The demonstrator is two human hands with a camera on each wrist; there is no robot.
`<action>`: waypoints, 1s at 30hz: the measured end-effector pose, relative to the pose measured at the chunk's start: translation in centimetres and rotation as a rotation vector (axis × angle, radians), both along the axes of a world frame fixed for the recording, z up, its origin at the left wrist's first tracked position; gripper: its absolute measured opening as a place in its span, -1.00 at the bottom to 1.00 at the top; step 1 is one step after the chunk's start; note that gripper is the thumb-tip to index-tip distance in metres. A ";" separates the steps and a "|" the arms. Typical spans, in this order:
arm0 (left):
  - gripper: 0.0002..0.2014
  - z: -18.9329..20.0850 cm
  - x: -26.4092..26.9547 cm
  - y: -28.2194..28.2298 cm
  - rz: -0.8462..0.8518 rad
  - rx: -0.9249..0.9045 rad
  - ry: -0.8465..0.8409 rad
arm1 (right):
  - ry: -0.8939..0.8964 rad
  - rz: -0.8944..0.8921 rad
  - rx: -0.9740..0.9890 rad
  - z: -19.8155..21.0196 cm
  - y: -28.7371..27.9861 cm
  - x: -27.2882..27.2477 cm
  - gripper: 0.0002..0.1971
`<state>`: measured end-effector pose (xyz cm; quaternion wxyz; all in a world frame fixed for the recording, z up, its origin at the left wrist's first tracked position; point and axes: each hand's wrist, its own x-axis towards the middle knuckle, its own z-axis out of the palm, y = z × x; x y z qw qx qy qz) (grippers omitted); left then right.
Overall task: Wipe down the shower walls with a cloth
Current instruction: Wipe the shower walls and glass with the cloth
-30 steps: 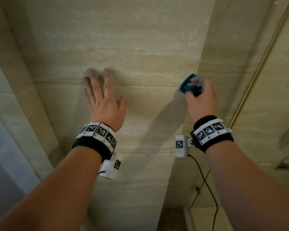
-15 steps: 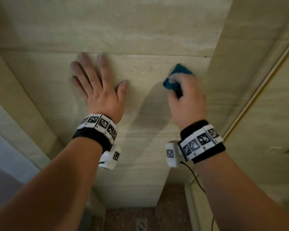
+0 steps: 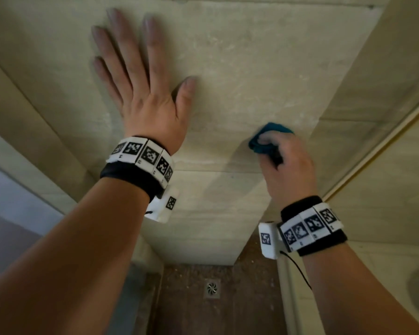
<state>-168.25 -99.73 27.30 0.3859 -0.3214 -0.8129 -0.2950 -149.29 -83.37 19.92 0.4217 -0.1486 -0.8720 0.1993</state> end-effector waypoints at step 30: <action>-0.29 -18.9 1.7 -6.8 -0.225 -0.060 -0.500 | -0.138 -0.161 -0.368 -11.8 -6.9 -3.3 -0.66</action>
